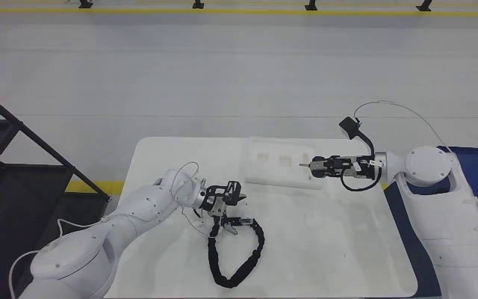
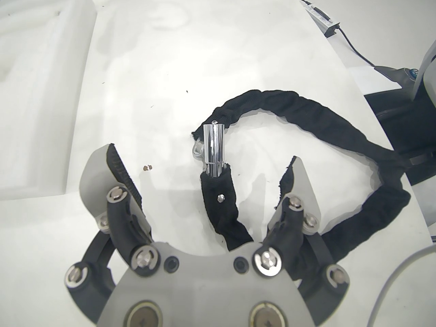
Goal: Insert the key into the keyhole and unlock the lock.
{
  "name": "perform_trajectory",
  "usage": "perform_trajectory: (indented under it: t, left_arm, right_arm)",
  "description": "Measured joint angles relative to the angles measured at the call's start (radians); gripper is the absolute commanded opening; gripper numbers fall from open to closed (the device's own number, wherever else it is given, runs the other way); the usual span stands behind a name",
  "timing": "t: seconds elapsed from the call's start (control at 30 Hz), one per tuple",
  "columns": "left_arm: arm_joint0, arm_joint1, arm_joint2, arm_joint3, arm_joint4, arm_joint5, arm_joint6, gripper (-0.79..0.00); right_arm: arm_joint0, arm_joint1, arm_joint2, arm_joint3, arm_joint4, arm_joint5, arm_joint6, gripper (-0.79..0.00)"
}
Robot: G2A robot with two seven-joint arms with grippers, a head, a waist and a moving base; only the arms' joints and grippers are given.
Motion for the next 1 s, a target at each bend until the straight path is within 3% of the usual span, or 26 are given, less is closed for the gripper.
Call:
perform_trajectory:
  t: [0.43,0.7,0.77,0.8,1.0]
  left_arm:
    - [0.091,0.041,-0.076,-0.135,-0.04,0.143,-0.167,0.0]
    - [0.133,0.068,-0.122,-0.214,-0.046,0.172,-0.282,0.0]
    - [0.14,0.073,-0.131,-0.226,-0.048,0.162,-0.295,-0.219]
    - [0.144,0.076,-0.136,-0.232,-0.051,0.154,-0.302,-0.394]
    - [0.162,0.083,-0.162,-0.248,-0.061,0.133,-0.337,-0.603]
  right_arm:
    - [0.0,0.0,0.0,0.0,0.0,0.0,0.0,-0.785]
    - [0.0,0.0,0.0,0.0,0.0,0.0,0.0,-0.785]
    - [0.0,0.0,0.0,0.0,0.0,0.0,0.0,-0.785]
    - [0.0,0.0,0.0,0.0,0.0,0.0,0.0,-0.785]
    - [0.0,0.0,0.0,0.0,0.0,0.0,0.0,-0.785]
